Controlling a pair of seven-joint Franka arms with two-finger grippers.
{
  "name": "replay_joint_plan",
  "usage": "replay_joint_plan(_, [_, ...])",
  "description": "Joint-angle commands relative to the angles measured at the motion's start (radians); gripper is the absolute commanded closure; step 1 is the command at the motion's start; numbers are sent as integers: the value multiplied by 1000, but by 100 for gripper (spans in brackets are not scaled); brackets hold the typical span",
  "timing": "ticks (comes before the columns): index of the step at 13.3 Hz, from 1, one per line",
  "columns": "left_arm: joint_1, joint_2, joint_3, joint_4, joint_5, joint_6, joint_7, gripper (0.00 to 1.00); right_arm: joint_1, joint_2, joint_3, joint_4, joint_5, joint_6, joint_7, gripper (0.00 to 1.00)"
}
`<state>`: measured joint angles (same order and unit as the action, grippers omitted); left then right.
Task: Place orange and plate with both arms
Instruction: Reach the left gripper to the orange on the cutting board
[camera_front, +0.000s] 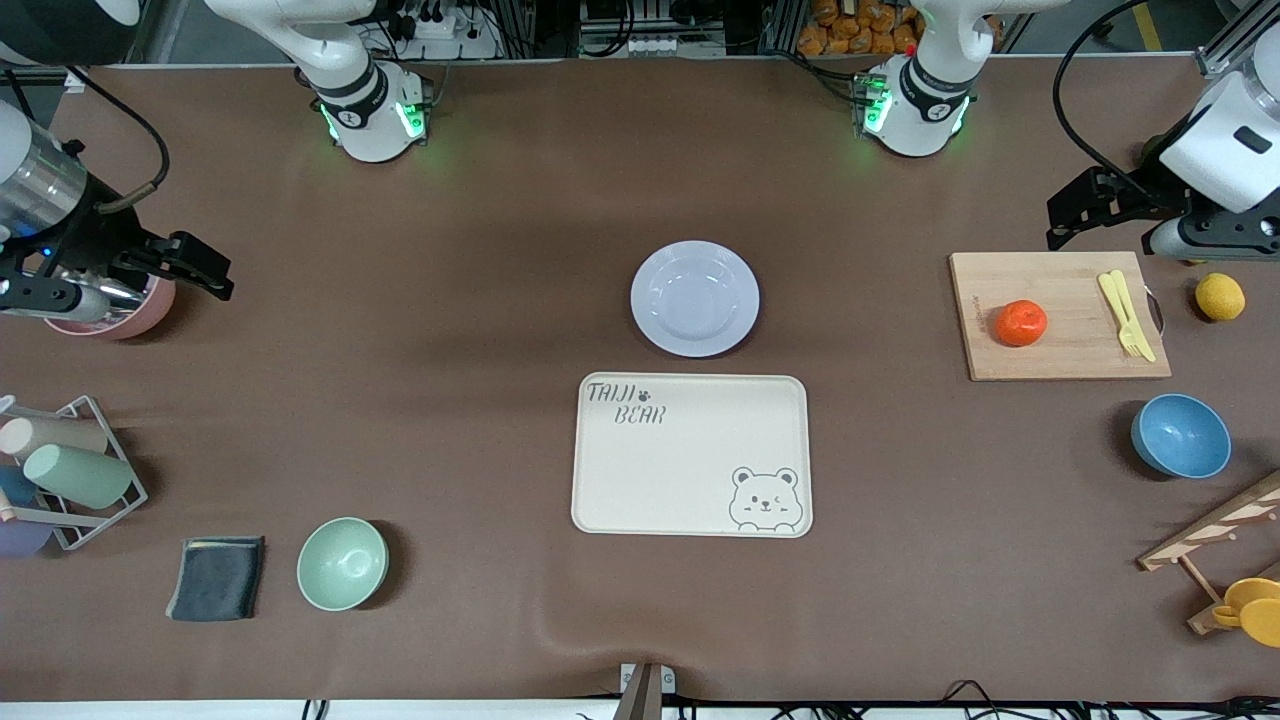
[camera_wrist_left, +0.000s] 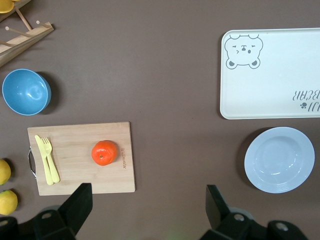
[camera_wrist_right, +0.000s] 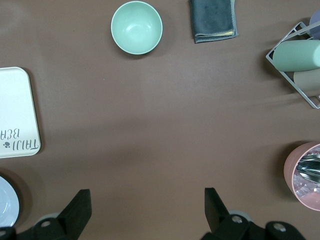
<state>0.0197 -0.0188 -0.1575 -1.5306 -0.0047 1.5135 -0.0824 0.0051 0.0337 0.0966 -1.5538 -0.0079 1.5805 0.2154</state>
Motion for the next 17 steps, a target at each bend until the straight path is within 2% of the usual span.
replay_joint_plan(1, [3, -1, -7, 0, 14, -4, -4, 0, 1, 12, 2, 24, -15, -8, 21, 0])
replay_joint_plan(5, [19, 8, 7, -9, 20, -6, -2, 0, -2, 15, 2, 24, -15, -7, 15, 0])
replay_joint_plan(6, [69, 25, 4, -16, 14, -7, 0, 0, -2, 20, 2, 24, -14, -7, 13, 0])
replay_joint_plan(14, [143, 224, 3, -97, 17, -22, 15, 0, 29, 23, 3, 20, -24, -20, 5, 0])
replay_joint_plan(17, [140, 296, 3, -127, 44, 48, 19, 0, 26, 40, 5, 17, -15, -22, 12, 0])
